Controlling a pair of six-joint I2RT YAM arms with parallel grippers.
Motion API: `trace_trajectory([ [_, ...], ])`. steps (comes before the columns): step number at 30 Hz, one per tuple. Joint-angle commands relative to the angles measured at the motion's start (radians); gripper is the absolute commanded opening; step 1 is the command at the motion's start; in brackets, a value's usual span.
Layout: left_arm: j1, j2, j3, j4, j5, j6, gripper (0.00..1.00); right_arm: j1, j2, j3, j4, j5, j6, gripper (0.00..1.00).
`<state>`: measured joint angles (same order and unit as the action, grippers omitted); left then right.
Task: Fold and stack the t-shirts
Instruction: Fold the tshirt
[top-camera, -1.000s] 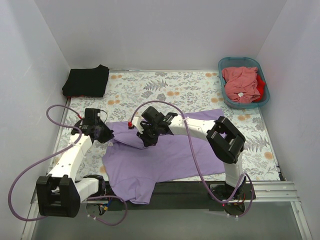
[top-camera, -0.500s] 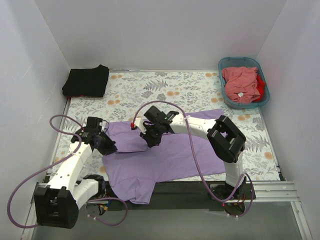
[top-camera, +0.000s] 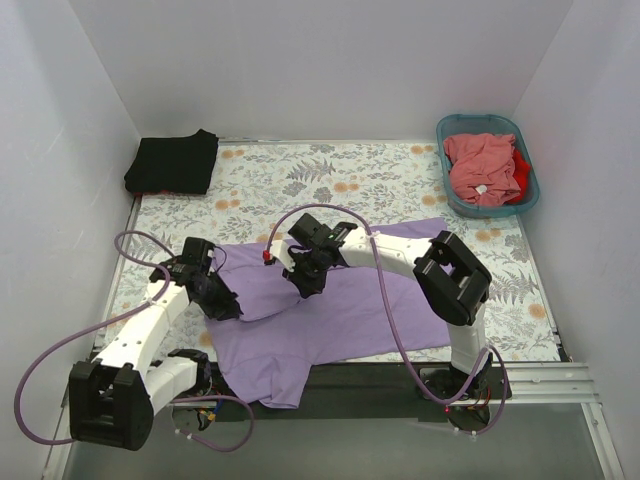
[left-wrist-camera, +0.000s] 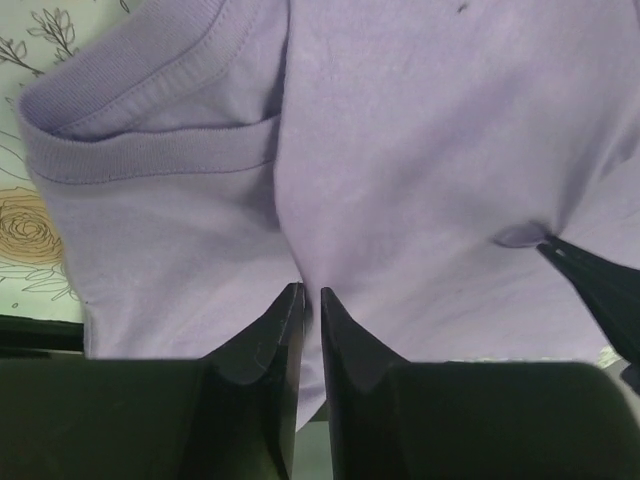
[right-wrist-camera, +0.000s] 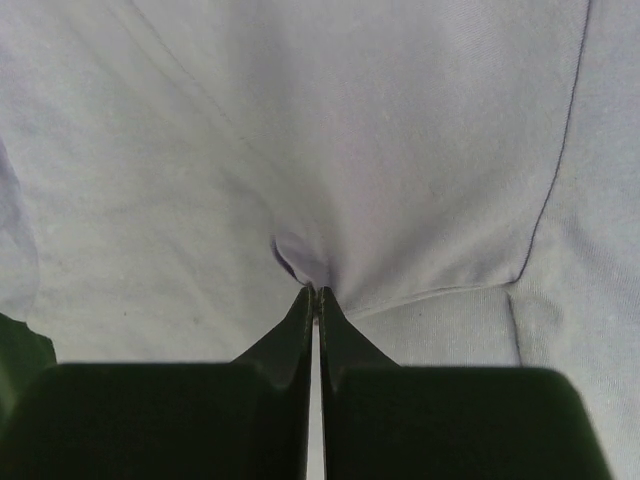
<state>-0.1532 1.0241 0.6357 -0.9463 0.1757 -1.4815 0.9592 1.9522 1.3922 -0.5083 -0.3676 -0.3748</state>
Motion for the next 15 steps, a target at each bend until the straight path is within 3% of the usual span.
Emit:
trace_trajectory([
  [1,-0.02,-0.004,0.004,-0.039,0.021,0.012,0.15,0.0,0.013,0.045,-0.039,0.004,-0.027,0.04],
  [8,-0.02,-0.045,0.042,-0.052,-0.033,-0.022,0.3,-0.004,0.002,0.057,-0.065,0.025,-0.009,0.22],
  [9,-0.02,-0.05,0.054,-0.046,-0.047,-0.032,0.37,-0.005,-0.004,0.059,-0.067,0.068,0.002,0.26],
  [12,-0.02,-0.039,0.116,-0.014,-0.142,-0.043,0.47,-0.042,-0.044,0.051,-0.065,0.12,0.048,0.31],
  [15,-0.008,0.031,0.156,0.056,-0.257,-0.027,0.49,-0.118,-0.099,0.022,-0.039,0.137,0.106,0.35],
])
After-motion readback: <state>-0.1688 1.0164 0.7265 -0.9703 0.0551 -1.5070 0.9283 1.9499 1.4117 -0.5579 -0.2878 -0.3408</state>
